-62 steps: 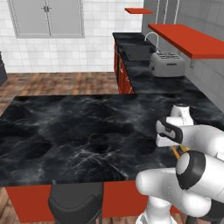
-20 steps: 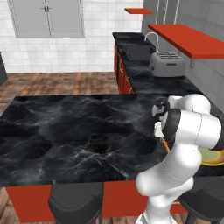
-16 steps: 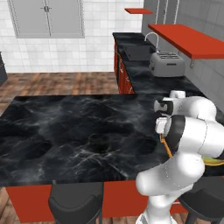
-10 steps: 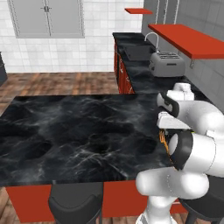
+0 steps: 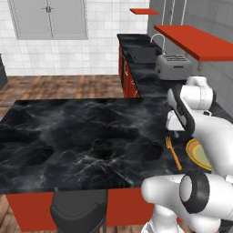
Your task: Take the fork and place it on the left side of the plate. Then take the spoon and place it on the right side of the plate. Make sure they're directly next to the plate.
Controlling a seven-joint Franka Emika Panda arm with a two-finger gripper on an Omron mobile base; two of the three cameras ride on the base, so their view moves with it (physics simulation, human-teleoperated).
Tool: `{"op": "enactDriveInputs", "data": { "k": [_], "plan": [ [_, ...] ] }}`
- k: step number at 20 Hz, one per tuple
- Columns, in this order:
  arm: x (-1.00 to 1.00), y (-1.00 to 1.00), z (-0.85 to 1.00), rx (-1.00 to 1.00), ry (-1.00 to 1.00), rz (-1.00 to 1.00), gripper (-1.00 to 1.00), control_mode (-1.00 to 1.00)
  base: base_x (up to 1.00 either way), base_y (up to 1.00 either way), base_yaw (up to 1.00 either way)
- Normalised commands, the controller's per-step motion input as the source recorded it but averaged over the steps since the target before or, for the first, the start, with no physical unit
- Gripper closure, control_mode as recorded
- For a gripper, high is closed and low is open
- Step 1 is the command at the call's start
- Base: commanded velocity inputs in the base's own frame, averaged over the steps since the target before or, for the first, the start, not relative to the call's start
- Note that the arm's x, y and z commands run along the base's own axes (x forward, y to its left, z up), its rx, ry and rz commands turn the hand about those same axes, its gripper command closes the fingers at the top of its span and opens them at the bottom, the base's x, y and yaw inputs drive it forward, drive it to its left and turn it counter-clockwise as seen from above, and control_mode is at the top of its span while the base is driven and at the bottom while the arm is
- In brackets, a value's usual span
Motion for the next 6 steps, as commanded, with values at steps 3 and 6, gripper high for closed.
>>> {"op": "enactDriveInputs", "data": {
  "k": [3, 6],
  "plan": [
    [-0.59, 0.27, 0.66, 0.0, 0.0, 0.0, -1.0, -1.0, 0.0, 0.0, 0.0],
    [-0.55, 0.27, 0.63, -0.01, 0.0, 0.0, -1.0, -1.0, 0.0, 0.0, 0.0]
  ]
}}
